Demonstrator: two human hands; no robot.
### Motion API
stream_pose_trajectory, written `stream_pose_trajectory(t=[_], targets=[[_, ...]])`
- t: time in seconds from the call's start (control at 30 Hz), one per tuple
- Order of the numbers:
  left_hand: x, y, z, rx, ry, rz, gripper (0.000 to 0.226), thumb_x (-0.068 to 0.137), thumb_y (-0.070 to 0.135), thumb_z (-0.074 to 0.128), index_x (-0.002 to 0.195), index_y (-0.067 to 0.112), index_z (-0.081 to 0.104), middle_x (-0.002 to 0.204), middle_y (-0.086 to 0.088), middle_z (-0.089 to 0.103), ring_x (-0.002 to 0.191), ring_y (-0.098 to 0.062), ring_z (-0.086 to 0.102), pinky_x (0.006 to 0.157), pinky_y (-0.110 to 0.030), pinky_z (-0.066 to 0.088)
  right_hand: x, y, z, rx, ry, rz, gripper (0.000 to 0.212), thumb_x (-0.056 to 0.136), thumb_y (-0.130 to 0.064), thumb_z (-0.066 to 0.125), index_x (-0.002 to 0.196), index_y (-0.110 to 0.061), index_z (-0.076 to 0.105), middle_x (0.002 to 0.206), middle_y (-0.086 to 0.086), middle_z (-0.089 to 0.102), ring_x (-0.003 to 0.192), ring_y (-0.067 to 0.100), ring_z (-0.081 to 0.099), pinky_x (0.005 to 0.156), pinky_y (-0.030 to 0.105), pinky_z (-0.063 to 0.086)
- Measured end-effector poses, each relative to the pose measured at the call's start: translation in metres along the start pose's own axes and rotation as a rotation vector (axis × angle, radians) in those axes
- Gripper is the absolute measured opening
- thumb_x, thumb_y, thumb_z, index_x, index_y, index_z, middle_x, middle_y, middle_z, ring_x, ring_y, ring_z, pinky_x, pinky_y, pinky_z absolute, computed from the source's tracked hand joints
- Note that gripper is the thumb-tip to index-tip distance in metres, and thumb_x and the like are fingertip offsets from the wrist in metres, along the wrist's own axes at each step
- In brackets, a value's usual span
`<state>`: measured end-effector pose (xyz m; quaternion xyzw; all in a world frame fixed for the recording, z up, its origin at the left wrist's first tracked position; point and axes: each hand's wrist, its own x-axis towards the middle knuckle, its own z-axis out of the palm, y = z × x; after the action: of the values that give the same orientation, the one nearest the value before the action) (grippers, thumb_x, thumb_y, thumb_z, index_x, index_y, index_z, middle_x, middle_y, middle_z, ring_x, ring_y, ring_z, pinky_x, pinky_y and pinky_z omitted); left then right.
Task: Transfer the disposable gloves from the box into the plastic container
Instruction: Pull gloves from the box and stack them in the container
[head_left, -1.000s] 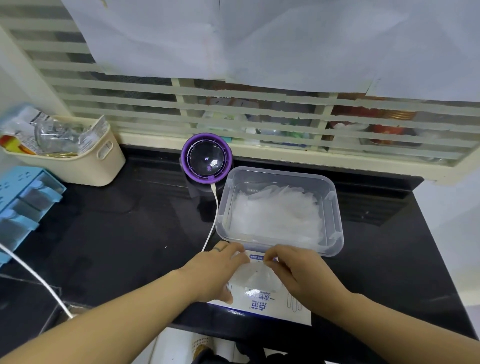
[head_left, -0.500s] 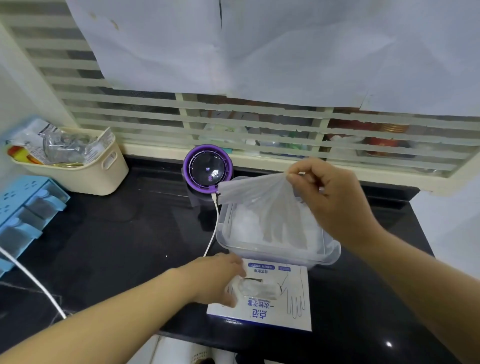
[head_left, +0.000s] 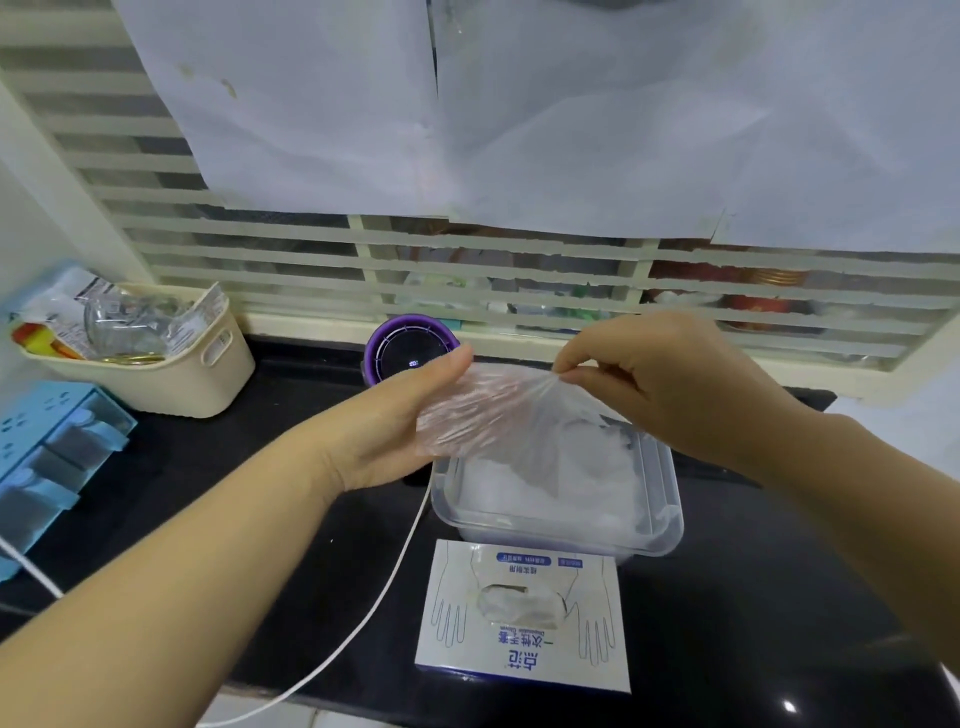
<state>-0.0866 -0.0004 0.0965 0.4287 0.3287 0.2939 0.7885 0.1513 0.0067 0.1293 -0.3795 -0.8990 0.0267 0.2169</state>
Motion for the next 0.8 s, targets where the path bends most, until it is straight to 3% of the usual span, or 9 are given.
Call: stream_pose_trajectory(t=[0.17, 0.3, 0.37, 0.43, 0.57, 0.63, 0.7, 0.77, 0.8], targets=[[0.028, 0.011, 0.01, -0.011, 0.228, 0.113, 0.041, 0.089, 0.014, 0.059, 0.129, 0.011, 0.057, 0.119, -0.015, 0.067, 0.104, -0.022, 0.066, 0.086, -0.029, 0.057, 0.004, 0.013, -0.008, -0.056, -0.052, -0.068, 0.011, 0.09, -0.019, 0.06, 0.092, -0.017, 0.071, 0.078, -0.006, 0.067, 0.064, 0.016, 0.06, 0.057, 0.039, 0.055], [0.044, 0.013, 0.009, 0.008, 0.237, 0.089, 0.048, 0.092, -0.003, 0.05, 0.135, 0.019, 0.049, 0.12, -0.012, 0.067, 0.109, -0.027, 0.065, 0.088, -0.037, 0.056, 0.007, 0.019, -0.012, -0.045, 0.037, -0.012, 0.035, 0.085, -0.035, 0.053, 0.114, -0.021, 0.066, 0.084, -0.012, 0.047, 0.074, 0.009, 0.044, 0.063, 0.025, 0.045], [0.052, 0.006, 0.003, 0.073, 0.315, 0.051, 0.048, 0.091, -0.002, 0.054, 0.132, 0.022, 0.051, 0.116, -0.01, 0.069, 0.107, -0.028, 0.066, 0.085, -0.036, 0.058, 0.008, 0.019, -0.005, -0.011, 0.01, 0.075, 0.045, 0.087, -0.041, 0.049, 0.127, -0.024, 0.057, 0.095, -0.011, 0.048, 0.088, 0.009, 0.043, 0.076, 0.025, 0.042], [0.06, -0.006, -0.004, 0.177, 0.419, -0.001, 0.049, 0.091, -0.002, 0.056, 0.132, 0.023, 0.051, 0.112, -0.011, 0.07, 0.104, -0.03, 0.067, 0.087, -0.04, 0.057, 0.005, 0.02, 0.012, -0.007, -0.169, 0.198, 0.048, 0.091, -0.045, 0.041, 0.137, -0.031, 0.045, 0.119, -0.01, 0.05, 0.109, 0.007, 0.042, 0.096, 0.026, 0.038], [0.073, -0.033, -0.003, 0.299, 0.589, -0.093, 0.057, 0.096, -0.005, 0.047, 0.137, 0.034, 0.036, 0.088, -0.009, 0.072, 0.061, -0.013, 0.067, 0.072, -0.032, 0.06, -0.009, 0.032, 0.062, -0.084, -0.577, 0.381, 0.053, 0.098, -0.049, 0.031, 0.148, -0.033, 0.021, 0.153, -0.005, 0.027, 0.139, 0.015, 0.023, 0.114, 0.035, 0.018], [0.076, -0.044, -0.002, 0.37, 0.624, -0.075, 0.063, 0.097, -0.003, 0.044, 0.148, 0.03, 0.025, 0.11, -0.013, 0.067, 0.072, -0.015, 0.069, 0.072, -0.034, 0.061, -0.015, 0.037, 0.083, -0.113, -0.658, 0.451, 0.057, 0.1, -0.049, 0.027, 0.15, -0.028, 0.014, 0.157, -0.001, 0.017, 0.143, 0.019, 0.015, 0.116, 0.038, 0.01], [0.084, -0.058, -0.003, 0.463, 0.657, -0.081, 0.071, 0.098, -0.002, 0.042, 0.152, 0.031, 0.011, 0.129, -0.016, 0.058, 0.086, -0.016, 0.068, 0.08, -0.037, 0.059, -0.016, 0.038, 0.098, -0.119, -0.602, 0.469, 0.058, 0.1, -0.049, 0.026, 0.151, -0.025, 0.013, 0.158, 0.001, 0.014, 0.144, 0.02, 0.012, 0.117, 0.038, 0.006], [0.086, -0.064, 0.003, 0.665, 0.601, -0.242, 0.07, 0.1, 0.005, 0.044, 0.151, 0.036, 0.008, 0.14, -0.011, 0.049, 0.113, -0.019, 0.06, 0.106, -0.042, 0.043, -0.014, 0.036, 0.109, -0.084, -0.531, 0.461, 0.059, 0.099, -0.051, 0.028, 0.15, -0.026, 0.015, 0.158, 0.0, 0.014, 0.144, 0.019, 0.012, 0.116, 0.037, 0.008], [0.088, -0.069, 0.001, 0.893, 0.587, -0.291, 0.071, 0.099, 0.009, 0.048, 0.151, 0.036, 0.008, 0.147, -0.007, 0.042, 0.128, -0.024, 0.049, 0.114, -0.044, 0.03, -0.014, 0.036, 0.115, -0.08, -0.543, 0.444, 0.062, 0.097, -0.054, 0.029, 0.15, -0.026, 0.015, 0.158, 0.0, 0.014, 0.144, 0.02, 0.013, 0.116, 0.038, 0.009]])
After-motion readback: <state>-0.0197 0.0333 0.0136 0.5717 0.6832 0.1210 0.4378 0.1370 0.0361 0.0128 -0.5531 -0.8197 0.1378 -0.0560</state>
